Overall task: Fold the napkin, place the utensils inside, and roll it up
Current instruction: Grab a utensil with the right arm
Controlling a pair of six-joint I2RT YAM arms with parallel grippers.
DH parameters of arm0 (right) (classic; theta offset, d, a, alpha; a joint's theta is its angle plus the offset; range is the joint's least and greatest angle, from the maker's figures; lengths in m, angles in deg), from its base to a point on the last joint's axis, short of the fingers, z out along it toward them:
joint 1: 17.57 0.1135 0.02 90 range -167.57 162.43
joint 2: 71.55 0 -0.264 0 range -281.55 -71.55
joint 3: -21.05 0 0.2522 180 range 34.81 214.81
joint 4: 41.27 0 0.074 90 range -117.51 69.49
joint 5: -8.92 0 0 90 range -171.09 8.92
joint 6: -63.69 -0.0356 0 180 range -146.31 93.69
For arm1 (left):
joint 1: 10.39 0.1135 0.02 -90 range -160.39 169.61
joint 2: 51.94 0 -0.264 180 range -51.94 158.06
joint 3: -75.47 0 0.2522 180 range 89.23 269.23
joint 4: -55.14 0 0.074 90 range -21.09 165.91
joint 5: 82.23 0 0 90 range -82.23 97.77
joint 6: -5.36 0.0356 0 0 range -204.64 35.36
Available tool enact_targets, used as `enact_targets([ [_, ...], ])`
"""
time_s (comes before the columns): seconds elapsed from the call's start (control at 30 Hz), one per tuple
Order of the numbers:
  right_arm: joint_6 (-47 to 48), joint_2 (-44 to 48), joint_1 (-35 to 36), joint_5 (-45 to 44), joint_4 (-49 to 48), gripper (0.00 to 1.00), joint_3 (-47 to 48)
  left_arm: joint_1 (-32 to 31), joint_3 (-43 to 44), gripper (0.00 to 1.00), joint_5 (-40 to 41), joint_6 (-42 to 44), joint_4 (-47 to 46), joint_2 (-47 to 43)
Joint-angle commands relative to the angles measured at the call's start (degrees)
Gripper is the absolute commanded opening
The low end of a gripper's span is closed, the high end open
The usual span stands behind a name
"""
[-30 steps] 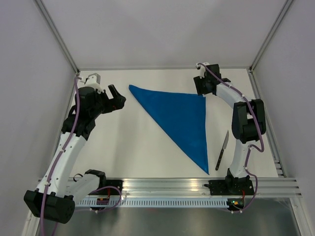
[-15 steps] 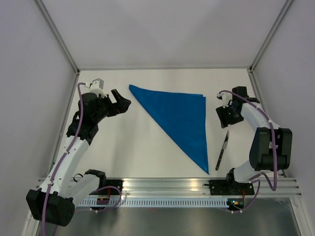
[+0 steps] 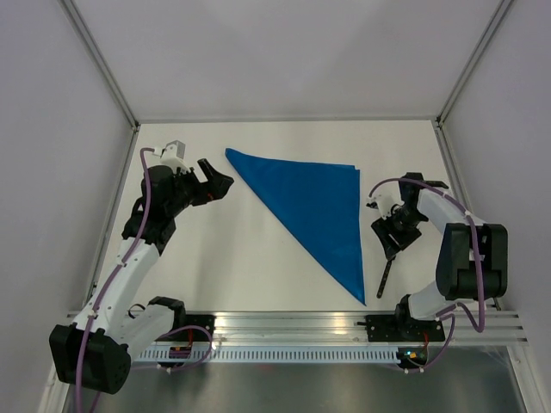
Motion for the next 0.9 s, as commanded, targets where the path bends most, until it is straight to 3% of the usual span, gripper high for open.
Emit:
enact_targets([
  [0.0,2.81,-1.59,1.35,0.52,3.06,0.65,-1.50,0.32,0.19,1.00,-1.16,-1.86,-3.01,-0.37],
  [0.53,4.49,-5.99,5.66,-1.75,4.55,0.63,-3.79,0.32,0.72,1.00,-0.63,-1.59,-2.40,-0.02],
  [0.87,0.72,-9.33,6.89,-4.91,-0.36,0.60,-2.30,0.24,1.25,1.00,-0.28,-0.89,-1.52,0.15],
])
